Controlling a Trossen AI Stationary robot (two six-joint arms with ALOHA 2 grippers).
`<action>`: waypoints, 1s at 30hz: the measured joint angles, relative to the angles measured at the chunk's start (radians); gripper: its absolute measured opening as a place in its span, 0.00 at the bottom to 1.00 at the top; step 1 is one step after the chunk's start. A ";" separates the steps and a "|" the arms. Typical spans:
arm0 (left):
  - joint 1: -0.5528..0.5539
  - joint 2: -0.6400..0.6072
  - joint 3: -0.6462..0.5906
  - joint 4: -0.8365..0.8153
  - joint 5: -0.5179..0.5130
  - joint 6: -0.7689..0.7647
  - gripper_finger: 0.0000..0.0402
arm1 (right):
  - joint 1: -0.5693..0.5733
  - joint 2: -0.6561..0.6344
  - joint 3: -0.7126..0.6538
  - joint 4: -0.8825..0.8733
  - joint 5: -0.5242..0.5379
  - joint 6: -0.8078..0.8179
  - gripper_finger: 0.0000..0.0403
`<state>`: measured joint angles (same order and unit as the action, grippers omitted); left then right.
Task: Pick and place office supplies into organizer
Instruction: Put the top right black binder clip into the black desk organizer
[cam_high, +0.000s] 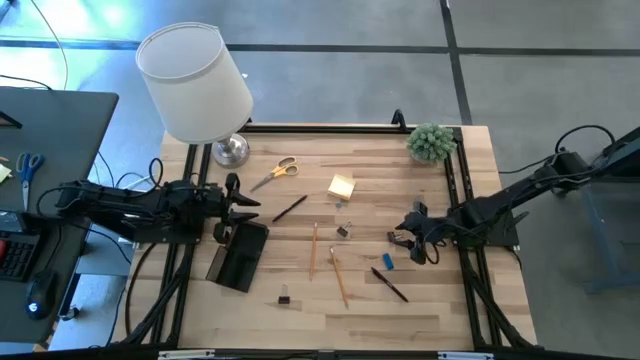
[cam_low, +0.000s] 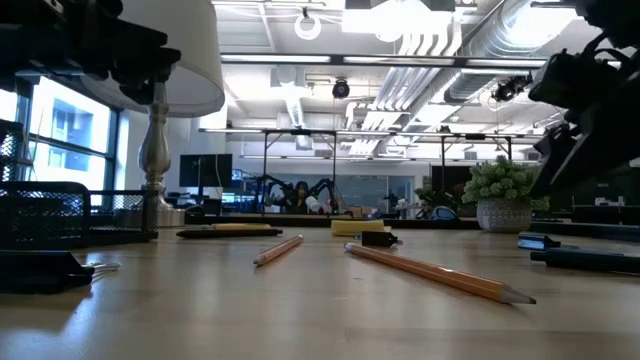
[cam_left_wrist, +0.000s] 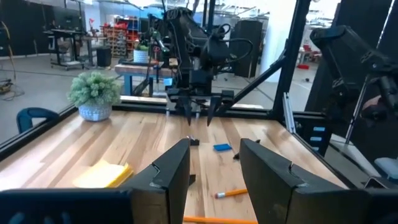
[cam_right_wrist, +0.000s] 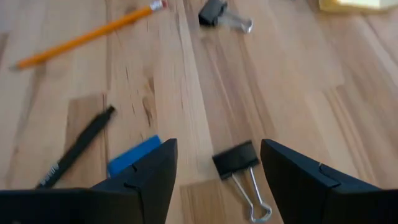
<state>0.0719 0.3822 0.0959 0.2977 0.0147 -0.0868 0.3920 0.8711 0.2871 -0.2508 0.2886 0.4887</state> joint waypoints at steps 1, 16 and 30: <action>0.000 0.003 0.000 -0.001 0.000 0.000 0.33 | 0.004 0.007 0.000 0.000 0.001 0.005 0.56; 0.000 0.002 0.000 -0.001 0.000 0.001 0.33 | 0.034 0.135 0.000 0.053 0.080 -0.062 0.56; 0.000 0.002 0.000 -0.009 0.000 0.001 0.33 | 0.020 0.315 0.000 0.160 0.076 -0.162 0.60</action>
<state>0.0719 0.3843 0.0959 0.2882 0.0151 -0.0856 0.4117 1.1862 0.2871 -0.0905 0.3647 0.3268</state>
